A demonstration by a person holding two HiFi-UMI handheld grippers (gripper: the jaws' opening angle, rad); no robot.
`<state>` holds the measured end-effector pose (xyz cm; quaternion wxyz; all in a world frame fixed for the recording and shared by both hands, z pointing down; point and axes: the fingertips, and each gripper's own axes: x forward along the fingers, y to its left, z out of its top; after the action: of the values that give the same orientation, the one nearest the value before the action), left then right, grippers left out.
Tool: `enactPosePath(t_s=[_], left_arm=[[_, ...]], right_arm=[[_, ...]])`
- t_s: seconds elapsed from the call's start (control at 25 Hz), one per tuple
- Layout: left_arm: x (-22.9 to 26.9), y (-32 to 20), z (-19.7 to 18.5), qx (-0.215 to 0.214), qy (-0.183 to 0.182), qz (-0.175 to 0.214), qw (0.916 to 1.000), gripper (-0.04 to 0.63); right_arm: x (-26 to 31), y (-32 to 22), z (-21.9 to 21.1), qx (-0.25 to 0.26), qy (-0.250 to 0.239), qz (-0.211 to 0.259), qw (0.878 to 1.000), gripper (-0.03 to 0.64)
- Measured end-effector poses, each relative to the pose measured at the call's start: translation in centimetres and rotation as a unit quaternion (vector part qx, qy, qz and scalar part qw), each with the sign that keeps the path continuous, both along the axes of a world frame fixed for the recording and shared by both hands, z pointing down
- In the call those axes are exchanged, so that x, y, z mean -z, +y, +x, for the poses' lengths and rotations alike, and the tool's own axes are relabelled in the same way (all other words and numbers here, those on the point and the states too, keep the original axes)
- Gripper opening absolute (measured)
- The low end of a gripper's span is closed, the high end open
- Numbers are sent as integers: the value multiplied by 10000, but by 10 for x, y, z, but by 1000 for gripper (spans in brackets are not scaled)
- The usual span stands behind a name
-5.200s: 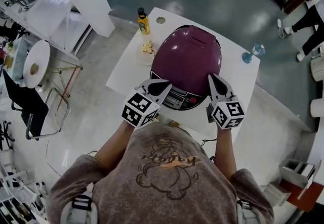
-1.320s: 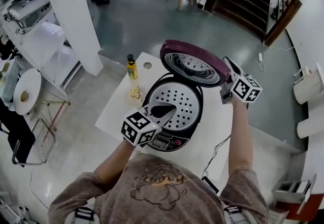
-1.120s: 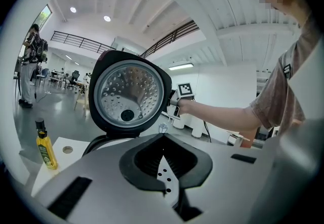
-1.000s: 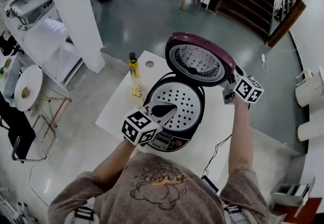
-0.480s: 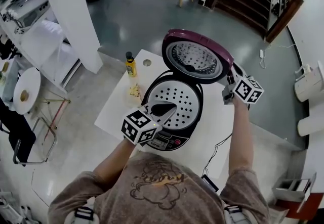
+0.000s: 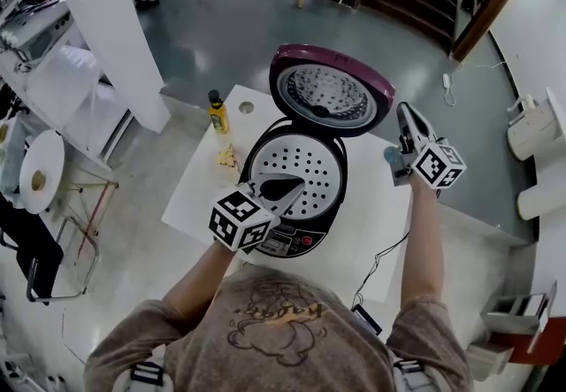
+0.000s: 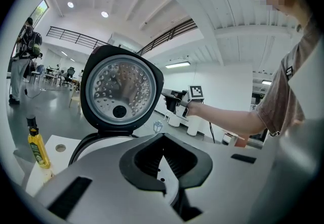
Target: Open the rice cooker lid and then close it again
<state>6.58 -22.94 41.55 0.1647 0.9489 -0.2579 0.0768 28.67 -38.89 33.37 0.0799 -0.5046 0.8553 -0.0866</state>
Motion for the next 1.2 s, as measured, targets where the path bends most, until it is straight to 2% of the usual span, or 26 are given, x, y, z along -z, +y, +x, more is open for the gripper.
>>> enactPosePath(t_s=[0.24, 0.4, 0.88, 1.12, 1.2], left_arm=[[-1, 7, 7, -134, 11, -20, 9999, 20], [0, 12, 12, -208, 26, -30, 9998, 20], [-2, 19, 18, -240, 2, -21, 9997, 20], [0, 21, 13, -167, -39, -11, 9999, 20], [0, 21, 11, -140, -41, -7, 9999, 20]], right_arm=[[16, 23, 4, 115, -97, 266, 9995, 9], [24, 35, 0, 276, -85, 417, 9987, 42], [29, 45, -18, 742, -7, 502, 9960, 226], [30, 41, -36, 979, 124, 523, 9937, 356], [30, 38, -43, 1039, 176, 519, 9931, 380]])
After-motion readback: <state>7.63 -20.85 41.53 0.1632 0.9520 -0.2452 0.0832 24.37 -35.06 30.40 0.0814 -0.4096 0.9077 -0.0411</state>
